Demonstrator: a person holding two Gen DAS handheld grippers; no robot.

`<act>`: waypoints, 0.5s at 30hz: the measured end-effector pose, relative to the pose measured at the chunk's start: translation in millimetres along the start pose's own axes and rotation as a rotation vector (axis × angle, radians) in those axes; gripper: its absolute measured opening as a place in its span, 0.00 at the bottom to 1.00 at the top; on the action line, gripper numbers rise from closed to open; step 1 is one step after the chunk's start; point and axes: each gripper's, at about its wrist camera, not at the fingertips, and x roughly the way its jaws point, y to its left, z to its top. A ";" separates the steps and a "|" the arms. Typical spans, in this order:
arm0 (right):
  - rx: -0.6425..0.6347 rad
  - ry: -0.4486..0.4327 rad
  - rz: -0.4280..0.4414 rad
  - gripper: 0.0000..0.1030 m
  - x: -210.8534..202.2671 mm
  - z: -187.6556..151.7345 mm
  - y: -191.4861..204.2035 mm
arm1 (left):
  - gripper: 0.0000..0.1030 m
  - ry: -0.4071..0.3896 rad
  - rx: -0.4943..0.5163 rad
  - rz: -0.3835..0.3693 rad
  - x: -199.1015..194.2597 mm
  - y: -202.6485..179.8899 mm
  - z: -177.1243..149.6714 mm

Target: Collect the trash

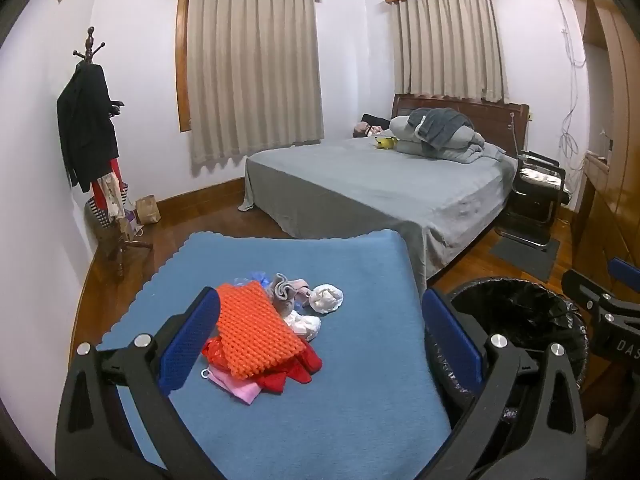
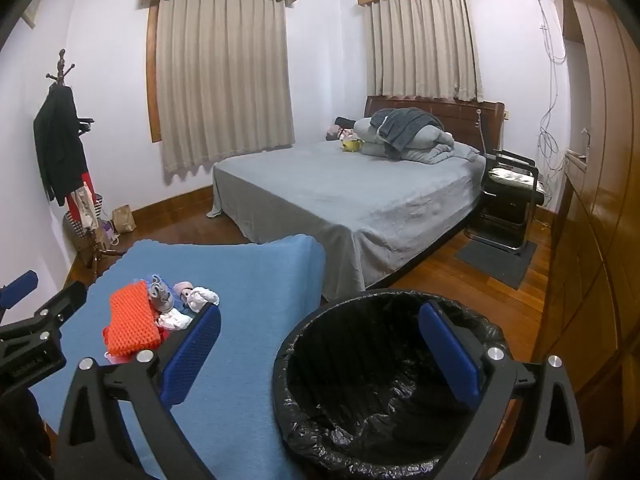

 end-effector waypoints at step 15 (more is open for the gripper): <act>-0.002 0.002 0.002 0.94 0.6 -0.1 0.5 | 0.95 0.001 0.000 0.001 0.4 0.0 -0.1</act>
